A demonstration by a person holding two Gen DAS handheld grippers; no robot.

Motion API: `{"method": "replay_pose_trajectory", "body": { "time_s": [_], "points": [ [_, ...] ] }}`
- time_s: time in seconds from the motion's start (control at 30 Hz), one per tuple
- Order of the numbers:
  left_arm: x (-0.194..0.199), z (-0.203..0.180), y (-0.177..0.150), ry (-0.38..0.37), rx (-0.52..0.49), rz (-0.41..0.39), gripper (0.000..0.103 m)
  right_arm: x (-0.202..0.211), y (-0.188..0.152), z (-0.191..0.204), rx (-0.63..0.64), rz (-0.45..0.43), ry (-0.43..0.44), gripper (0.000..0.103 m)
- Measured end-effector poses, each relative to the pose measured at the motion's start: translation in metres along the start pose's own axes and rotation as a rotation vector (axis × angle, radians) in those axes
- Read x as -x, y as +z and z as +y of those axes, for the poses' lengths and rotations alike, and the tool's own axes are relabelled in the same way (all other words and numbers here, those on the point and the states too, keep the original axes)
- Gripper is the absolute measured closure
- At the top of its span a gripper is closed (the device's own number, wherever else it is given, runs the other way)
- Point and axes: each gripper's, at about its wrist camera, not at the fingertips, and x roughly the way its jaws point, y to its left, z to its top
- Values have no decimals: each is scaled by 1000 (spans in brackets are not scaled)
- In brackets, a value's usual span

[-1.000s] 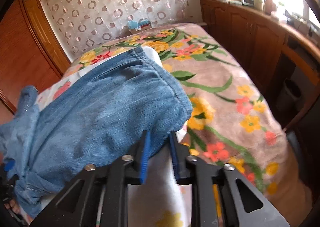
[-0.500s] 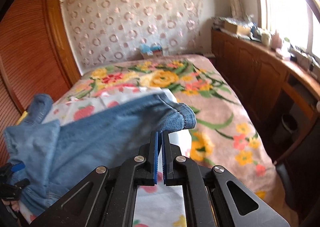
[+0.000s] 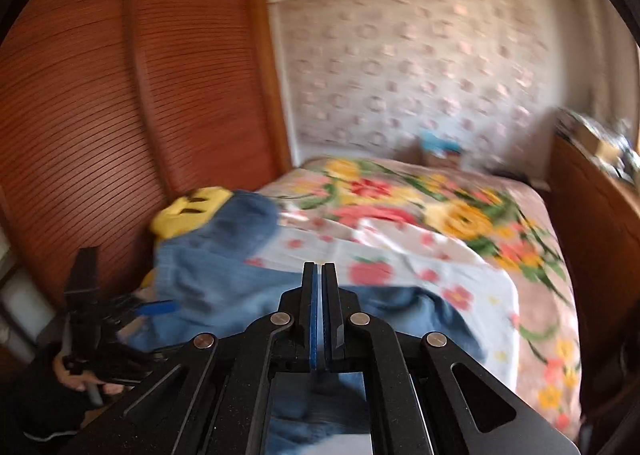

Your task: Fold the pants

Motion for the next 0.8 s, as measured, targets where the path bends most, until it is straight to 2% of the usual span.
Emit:
{"method": "replay_pose_trajectory", "body": {
  "time_s": [0.1,0.47,0.53,0.6,0.67,0.8],
  "points": [
    [3,2,3,1,-6,-4,22,-5,-4,2,8,30,3,101],
    [-25,-19,2,-28,-48,41,23,-43,-43,-53,-142,173,-126,95],
    [-31,-29,4,-42,-66,47,23,-56,-43,-56,-157,187,-147,91],
    [-37,-39,6,-56,-83,54,23,-66,-45,-70,-161,200,-179,74],
    [-41,-51,9,-71,-101,55,23,-80,-46,-86,-182,221,-204,67],
    [-50,-67,12,-92,-125,66,23,-104,-64,-117,-223,288,-270,65]
  ]
}}
